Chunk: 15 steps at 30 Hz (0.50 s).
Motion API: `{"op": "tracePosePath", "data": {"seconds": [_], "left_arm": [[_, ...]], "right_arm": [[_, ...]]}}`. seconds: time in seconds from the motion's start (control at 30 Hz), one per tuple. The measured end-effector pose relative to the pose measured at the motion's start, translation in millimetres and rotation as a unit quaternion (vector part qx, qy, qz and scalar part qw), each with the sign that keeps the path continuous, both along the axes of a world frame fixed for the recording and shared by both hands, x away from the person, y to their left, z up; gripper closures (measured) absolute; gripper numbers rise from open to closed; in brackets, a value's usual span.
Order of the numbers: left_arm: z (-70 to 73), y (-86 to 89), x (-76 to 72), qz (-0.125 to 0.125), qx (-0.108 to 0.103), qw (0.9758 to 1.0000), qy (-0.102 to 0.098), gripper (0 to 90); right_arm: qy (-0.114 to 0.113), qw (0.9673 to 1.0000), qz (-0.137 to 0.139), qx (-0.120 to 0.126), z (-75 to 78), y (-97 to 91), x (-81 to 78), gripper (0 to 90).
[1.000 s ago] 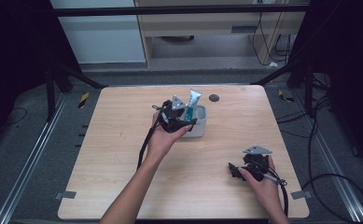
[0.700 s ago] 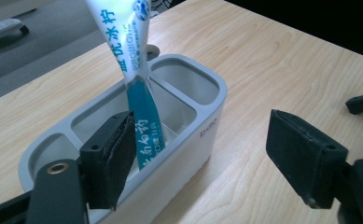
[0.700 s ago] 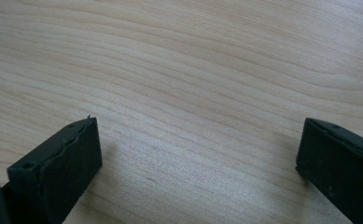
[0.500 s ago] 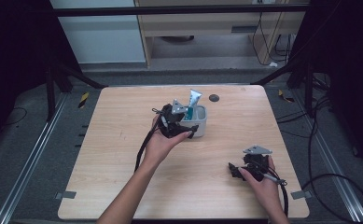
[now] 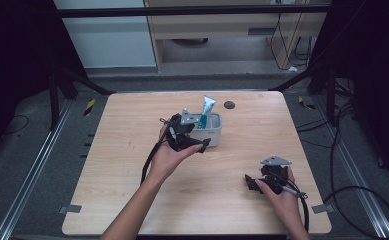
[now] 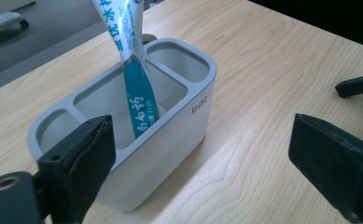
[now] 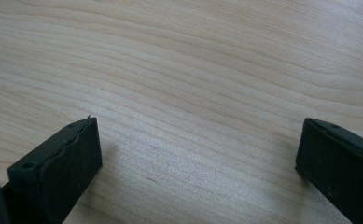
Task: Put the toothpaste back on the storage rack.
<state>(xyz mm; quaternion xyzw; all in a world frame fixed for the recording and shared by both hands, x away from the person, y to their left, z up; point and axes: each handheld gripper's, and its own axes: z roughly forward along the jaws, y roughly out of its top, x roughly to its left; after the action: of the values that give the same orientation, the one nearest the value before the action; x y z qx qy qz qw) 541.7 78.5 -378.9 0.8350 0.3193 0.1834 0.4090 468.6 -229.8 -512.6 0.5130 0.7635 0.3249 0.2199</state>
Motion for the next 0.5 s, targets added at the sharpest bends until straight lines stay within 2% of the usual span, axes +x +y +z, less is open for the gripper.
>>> {"op": "tracePosePath", "data": {"seconds": [0.13, 0.5], "left_arm": [[-0.1, 9.8, -2.7, 0.006, -0.003, 1.0000, 0.002, 5.1], [-7.0, 39.6, -7.3, 0.027, 0.006, 0.9995, 0.011, 4.9]], "right_arm": [[0.000, 1.0000, 0.000, 0.000, 0.0, 0.0, 0.0, 0.5], [0.000, 1.0000, 0.000, 0.000, 0.0, 0.0, 0.0, 0.5]]}}
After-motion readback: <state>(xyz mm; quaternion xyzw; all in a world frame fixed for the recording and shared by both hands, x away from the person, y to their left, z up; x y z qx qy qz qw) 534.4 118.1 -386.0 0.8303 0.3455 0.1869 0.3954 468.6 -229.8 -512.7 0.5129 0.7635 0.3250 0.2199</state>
